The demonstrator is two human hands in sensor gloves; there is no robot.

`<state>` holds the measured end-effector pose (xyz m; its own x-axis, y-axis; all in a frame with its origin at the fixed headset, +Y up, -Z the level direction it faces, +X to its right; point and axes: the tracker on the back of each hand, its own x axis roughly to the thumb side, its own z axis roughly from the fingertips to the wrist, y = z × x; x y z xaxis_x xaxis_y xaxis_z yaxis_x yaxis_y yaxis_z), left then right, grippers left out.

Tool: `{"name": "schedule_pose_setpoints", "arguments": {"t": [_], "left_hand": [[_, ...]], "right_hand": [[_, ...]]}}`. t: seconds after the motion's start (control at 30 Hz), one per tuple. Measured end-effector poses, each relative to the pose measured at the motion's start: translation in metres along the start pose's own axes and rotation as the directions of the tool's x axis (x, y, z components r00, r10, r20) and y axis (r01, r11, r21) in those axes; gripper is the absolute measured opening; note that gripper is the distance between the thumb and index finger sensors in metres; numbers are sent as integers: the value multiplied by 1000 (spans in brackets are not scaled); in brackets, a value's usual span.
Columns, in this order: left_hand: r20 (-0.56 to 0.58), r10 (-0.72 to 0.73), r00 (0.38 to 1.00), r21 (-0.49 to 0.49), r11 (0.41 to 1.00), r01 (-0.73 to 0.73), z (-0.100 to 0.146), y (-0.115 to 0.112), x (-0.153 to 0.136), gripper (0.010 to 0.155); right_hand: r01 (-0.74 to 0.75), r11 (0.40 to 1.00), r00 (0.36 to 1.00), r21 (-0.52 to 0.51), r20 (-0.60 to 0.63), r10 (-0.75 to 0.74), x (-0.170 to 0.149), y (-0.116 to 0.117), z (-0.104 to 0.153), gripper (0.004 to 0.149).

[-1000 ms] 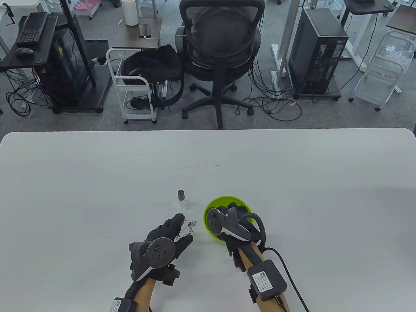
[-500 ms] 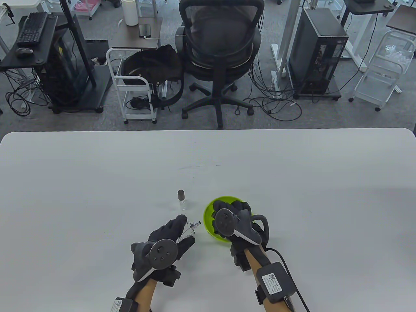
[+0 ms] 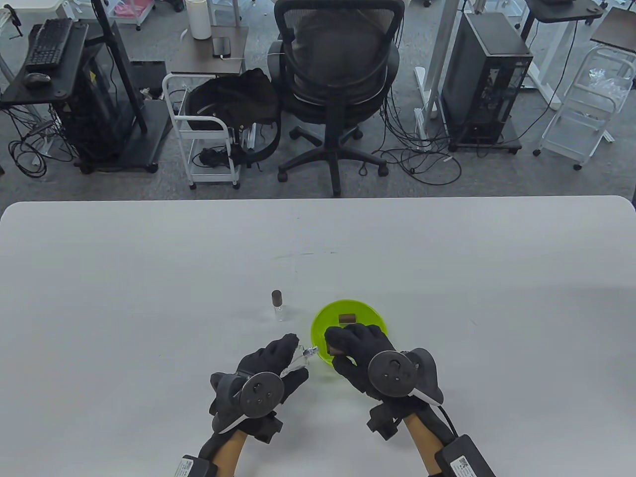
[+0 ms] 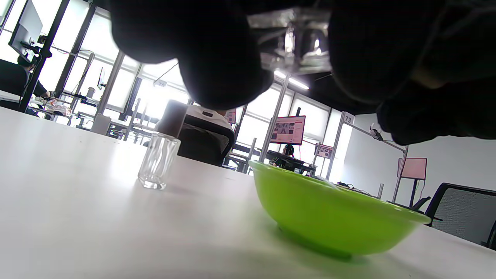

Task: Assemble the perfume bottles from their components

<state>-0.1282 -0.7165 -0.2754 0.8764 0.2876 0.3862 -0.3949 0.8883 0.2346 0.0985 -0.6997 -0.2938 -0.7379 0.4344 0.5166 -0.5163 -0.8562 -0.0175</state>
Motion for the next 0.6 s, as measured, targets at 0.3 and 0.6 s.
{"name": "schedule_pose_setpoints", "arguments": {"t": [0.3, 0.6], "left_hand": [[54, -21, 998, -13, 1000, 21, 2, -2, 11, 72], [97, -66, 993, -34, 997, 70, 3, -10, 19, 71]], "right_hand": [[-11, 999, 999, 41, 38, 10, 10, 8, 2, 51], [-54, 998, 997, 42, 56, 52, 15, 13, 4, 50]]}}
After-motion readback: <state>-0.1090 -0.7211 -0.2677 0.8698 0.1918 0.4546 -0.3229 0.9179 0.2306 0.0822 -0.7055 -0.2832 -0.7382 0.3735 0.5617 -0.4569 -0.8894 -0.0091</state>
